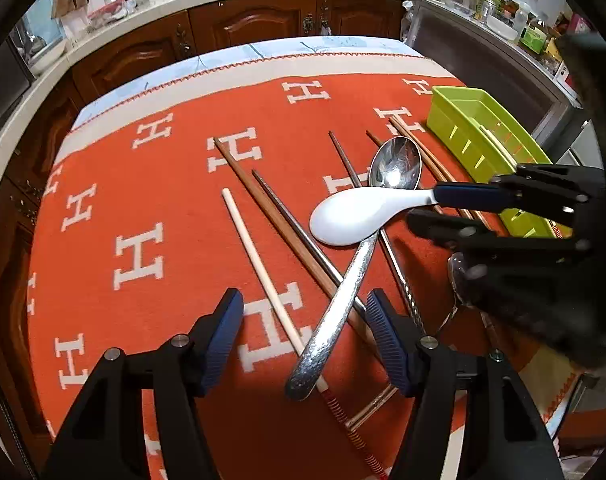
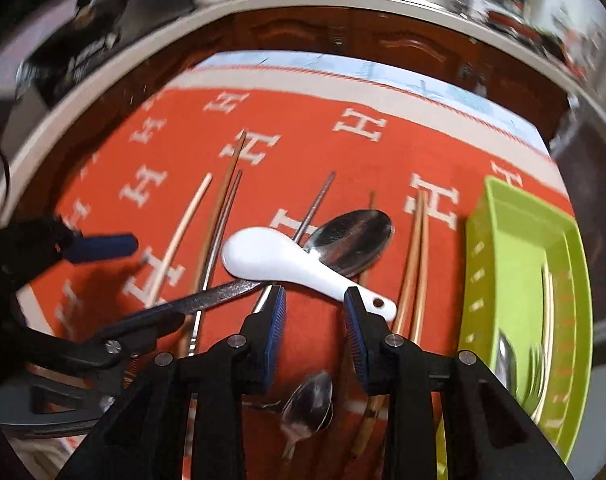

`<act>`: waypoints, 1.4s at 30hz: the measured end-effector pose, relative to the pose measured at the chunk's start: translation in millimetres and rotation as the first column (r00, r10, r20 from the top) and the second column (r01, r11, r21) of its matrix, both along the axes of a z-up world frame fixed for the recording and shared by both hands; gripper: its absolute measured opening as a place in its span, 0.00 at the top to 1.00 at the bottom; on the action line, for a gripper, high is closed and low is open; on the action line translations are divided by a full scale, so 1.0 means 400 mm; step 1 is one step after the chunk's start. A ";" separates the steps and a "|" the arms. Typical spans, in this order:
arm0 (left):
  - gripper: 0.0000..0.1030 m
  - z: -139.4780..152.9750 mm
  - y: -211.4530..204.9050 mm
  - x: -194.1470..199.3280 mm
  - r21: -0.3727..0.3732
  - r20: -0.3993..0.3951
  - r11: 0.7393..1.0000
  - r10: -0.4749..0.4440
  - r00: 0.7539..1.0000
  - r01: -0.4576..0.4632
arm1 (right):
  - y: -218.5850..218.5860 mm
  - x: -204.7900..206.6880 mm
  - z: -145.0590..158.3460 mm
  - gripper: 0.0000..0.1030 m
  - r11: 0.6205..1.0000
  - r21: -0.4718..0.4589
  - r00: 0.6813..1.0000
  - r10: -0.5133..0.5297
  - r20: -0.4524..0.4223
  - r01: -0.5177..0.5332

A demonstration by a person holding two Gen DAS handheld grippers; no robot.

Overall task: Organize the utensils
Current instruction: 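Withdraw both tools and move toward the white ceramic spoon, then grasp a wooden chopstick with the left tool while the right tool grasps a small steel spoon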

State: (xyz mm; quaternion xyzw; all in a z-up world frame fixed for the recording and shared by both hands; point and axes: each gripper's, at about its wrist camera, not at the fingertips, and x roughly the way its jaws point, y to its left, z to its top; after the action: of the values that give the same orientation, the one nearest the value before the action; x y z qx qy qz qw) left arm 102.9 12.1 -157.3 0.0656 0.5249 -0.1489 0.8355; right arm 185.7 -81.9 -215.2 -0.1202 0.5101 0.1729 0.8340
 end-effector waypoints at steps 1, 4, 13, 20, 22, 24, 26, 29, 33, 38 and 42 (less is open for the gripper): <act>0.43 -0.001 0.000 0.003 -0.001 -0.004 1.000 0.000 1.000 0.000 | 0.012 0.008 -0.012 0.70 0.999 -0.036 1.000 0.018 0.003 -0.018; 0.48 -0.009 -0.003 0.017 -0.008 -0.028 1.000 0.000 1.000 0.000 | 0.043 0.020 -0.027 0.68 0.992 -0.110 0.997 0.069 0.040 -0.064; 0.55 -0.015 0.005 0.046 -0.050 -0.075 0.998 0.027 0.997 -0.031 | 0.068 0.099 -0.058 0.82 0.984 -0.094 0.989 0.147 -0.033 -0.149; 0.56 0.003 0.007 0.053 -0.071 -0.071 0.997 0.033 0.997 -0.038 | 0.037 0.146 -0.059 0.99 0.995 0.052 0.991 0.084 -0.101 -0.079; 0.57 0.005 0.008 0.055 -0.073 -0.074 0.997 0.035 0.997 -0.040 | 0.024 0.138 -0.053 0.99 0.994 0.096 0.990 0.063 -0.124 -0.052; 0.58 0.005 0.014 0.057 -0.075 -0.080 0.996 0.047 0.996 -0.053 | 0.007 0.131 -0.047 0.99 0.992 0.128 0.987 0.045 -0.155 -0.026; 0.58 0.004 0.023 0.057 -0.076 -0.087 0.995 0.063 0.994 -0.070 | -0.017 0.119 -0.039 0.99 0.986 0.164 0.978 0.021 -0.207 0.014; 0.58 0.001 0.039 0.058 -0.064 -0.093 0.993 0.092 0.991 -0.098 | -0.055 0.094 -0.023 0.97 0.975 0.213 0.969 -0.005 -0.246 0.059; 0.58 -0.013 0.064 0.063 -0.051 -0.101 0.989 0.134 0.986 -0.139 | -0.083 0.039 0.003 0.85 0.971 0.219 0.971 -0.045 -0.236 0.098; 0.58 -0.039 0.083 0.072 -0.043 -0.128 0.981 0.180 0.975 -0.187 | -0.122 -0.048 0.038 0.80 0.966 0.214 0.974 -0.102 -0.201 0.146; 0.58 -0.039 0.068 0.076 -0.037 -0.112 0.983 0.177 0.978 -0.182 | -0.144 -0.131 0.040 0.80 0.963 0.216 0.973 -0.116 -0.199 0.159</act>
State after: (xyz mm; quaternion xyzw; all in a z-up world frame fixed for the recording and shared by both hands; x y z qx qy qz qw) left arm 133.3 39.2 -172.9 -0.0097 0.5696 -0.0886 0.8171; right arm 133.3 -139.4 -199.2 0.0297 0.5688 0.1826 0.8014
